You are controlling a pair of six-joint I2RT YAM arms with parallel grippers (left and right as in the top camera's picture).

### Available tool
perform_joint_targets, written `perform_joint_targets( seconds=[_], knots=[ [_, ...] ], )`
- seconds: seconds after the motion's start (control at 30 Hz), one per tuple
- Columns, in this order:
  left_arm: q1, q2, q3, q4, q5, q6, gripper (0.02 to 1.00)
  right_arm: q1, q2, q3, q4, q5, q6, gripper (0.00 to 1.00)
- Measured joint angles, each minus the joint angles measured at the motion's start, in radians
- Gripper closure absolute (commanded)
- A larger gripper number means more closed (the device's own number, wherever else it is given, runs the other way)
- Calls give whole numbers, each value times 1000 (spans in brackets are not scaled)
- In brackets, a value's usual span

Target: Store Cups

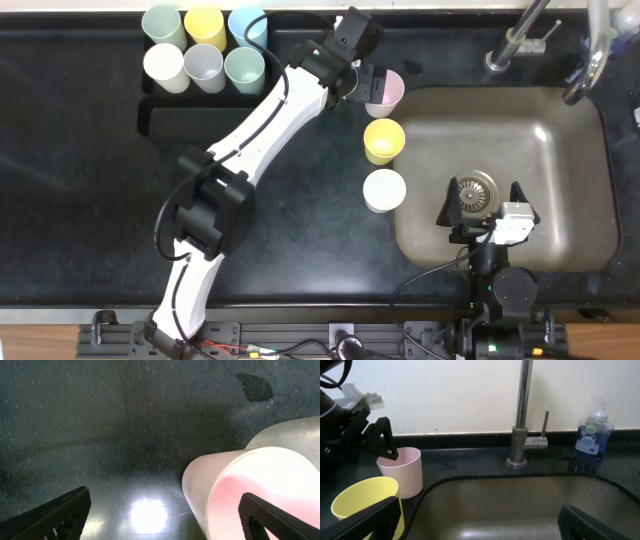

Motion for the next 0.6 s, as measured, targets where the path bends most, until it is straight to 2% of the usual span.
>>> perform_joint_targets(
  seconds=[0.07, 0.13, 0.2, 0.27, 0.3, 0.33, 0.37, 0.6],
  knots=[
    [0, 0, 0, 1, 0, 0, 104, 0, 0, 0, 0, 1, 0, 3],
    [0, 0, 0, 1, 1, -7, 389, 0, 0, 0, 0, 0, 0, 3],
    [0, 0, 0, 1, 3, -9, 566, 0, 0, 0, 0, 0, 0, 3],
    [0, 0, 0, 0, 3, -12, 684, 0, 0, 0, 0, 0, 0, 5],
    [0, 0, 0, -3, 4, -13, 772, 0, 0, 0, 0, 1, 0, 3],
    [0, 0, 0, -8, 4, -14, 910, 0, 0, 0, -1, 1, 0, 3],
    [0, 0, 0, -10, 6, -14, 982, 0, 0, 0, 0, 1, 0, 5],
    [-1, 3, 5, 21, 15, -11, 982, 0, 0, 0, 0, 1, 0, 3]
  ],
)
